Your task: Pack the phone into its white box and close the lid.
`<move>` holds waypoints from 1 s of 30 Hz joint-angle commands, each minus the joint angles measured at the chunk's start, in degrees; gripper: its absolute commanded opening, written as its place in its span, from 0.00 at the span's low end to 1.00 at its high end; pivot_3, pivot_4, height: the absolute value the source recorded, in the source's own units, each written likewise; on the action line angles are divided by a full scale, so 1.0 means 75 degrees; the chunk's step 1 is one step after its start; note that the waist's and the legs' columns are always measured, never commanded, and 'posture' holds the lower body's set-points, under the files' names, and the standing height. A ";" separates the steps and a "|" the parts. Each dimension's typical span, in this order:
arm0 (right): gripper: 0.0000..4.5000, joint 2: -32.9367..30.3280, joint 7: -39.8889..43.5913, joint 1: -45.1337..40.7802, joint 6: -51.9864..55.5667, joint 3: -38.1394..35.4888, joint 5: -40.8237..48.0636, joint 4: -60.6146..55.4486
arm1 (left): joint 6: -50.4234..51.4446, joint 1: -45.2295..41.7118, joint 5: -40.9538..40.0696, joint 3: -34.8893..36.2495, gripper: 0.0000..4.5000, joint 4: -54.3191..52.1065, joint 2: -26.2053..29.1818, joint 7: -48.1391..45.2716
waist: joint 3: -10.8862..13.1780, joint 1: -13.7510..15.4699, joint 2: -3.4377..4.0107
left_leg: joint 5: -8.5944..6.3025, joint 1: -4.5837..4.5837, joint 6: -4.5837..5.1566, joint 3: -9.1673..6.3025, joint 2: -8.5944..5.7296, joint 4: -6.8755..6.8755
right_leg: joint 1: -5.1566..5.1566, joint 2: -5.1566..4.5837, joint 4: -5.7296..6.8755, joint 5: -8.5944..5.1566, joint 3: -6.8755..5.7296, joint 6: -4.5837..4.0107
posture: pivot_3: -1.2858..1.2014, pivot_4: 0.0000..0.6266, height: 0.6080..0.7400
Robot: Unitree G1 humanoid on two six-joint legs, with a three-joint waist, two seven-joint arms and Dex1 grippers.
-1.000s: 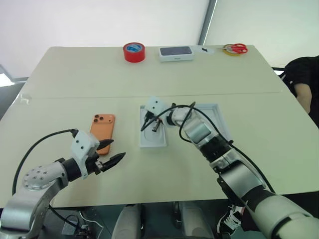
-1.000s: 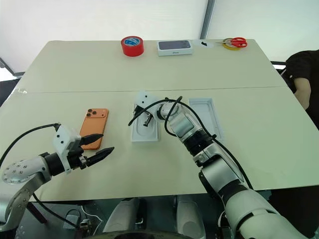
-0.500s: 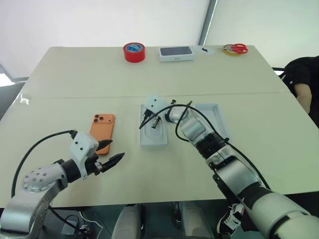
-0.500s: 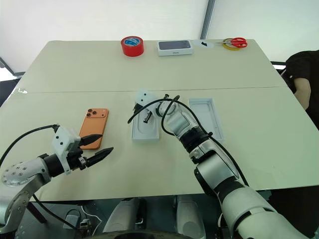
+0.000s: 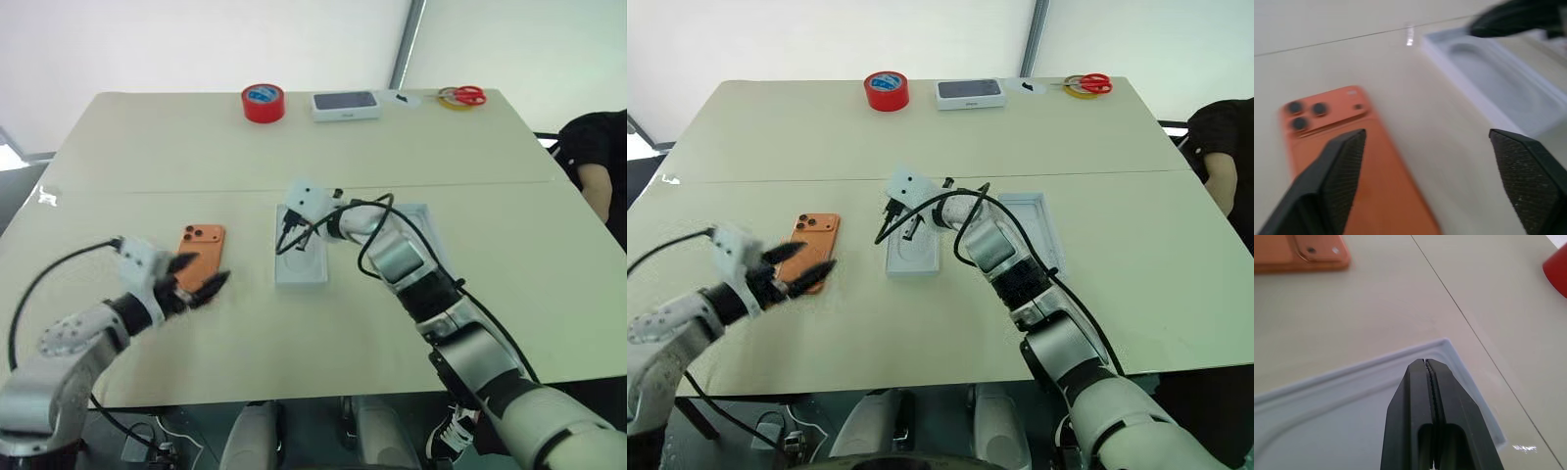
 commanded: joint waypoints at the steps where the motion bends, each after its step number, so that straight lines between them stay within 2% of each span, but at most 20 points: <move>1: 0.00 0.0374 0.0268 0.0118 0.0696 0.0268 0.0307 -0.1066 | 0.1473 -0.0413 -0.0088 0.0293 0.98 0.0237 0.0280 0.0811 | 0.0000 -0.0004 0.0000 | 0.0000 0.0003 0.0000 0.0002 0.0000 -0.0001 | -0.0001 0.0001 0.0004 0.0000 0.0000 0.0000 | 0.52 0.24 0.94; 6: 0.00 0.0714 0.0310 0.0308 0.1182 0.1091 0.0124 -0.1216 | 0.2949 -0.1350 -0.0657 0.0754 0.98 0.0967 0.0174 0.1148 | -0.0002 0.0023 -0.0004 | 0.0001 0.0003 -0.0002 -0.0001 0.0000 0.0000 | 0.0000 0.0001 0.0007 -0.0001 -0.0001 -0.0001 | 0.52 0.24 0.94; 13: 0.00 0.0980 0.0062 0.0066 0.1170 0.1916 -0.0346 -0.0425 | 0.3878 -0.1900 -0.0865 0.0415 0.98 0.1293 0.0239 0.0961 | -0.0004 0.0024 -0.0007 | 0.0005 0.0002 -0.0012 -0.0006 -0.0009 0.0000 | 0.0003 -0.0007 0.0004 -0.0002 0.0000 -0.0004 | 0.52 0.24 0.94; 20: 0.00 0.1476 -0.0205 -0.0213 0.0681 0.1957 -0.0561 0.0683 | 0.4801 -0.2473 -0.1185 0.0311 0.98 0.1329 -0.0442 0.0956 | -0.0005 0.0050 -0.0007 | 0.0009 0.0003 -0.0021 -0.0008 -0.0010 -0.0002 | 0.0004 -0.0009 0.0006 -0.0001 0.0000 -0.0004 | 0.52 0.24 0.94; 30: 0.00 0.1391 -0.0229 -0.0186 0.0410 0.1734 -0.0697 0.0892 | 0.5649 -0.2688 -0.1249 0.0351 0.98 0.0817 -0.1392 0.1076 | -0.0008 0.0066 -0.0010 | 0.0009 0.0004 -0.0022 -0.0010 -0.0035 0.0000 | 0.0012 -0.0040 0.0006 0.0000 -0.0002 -0.0004 | 0.52 0.24 0.94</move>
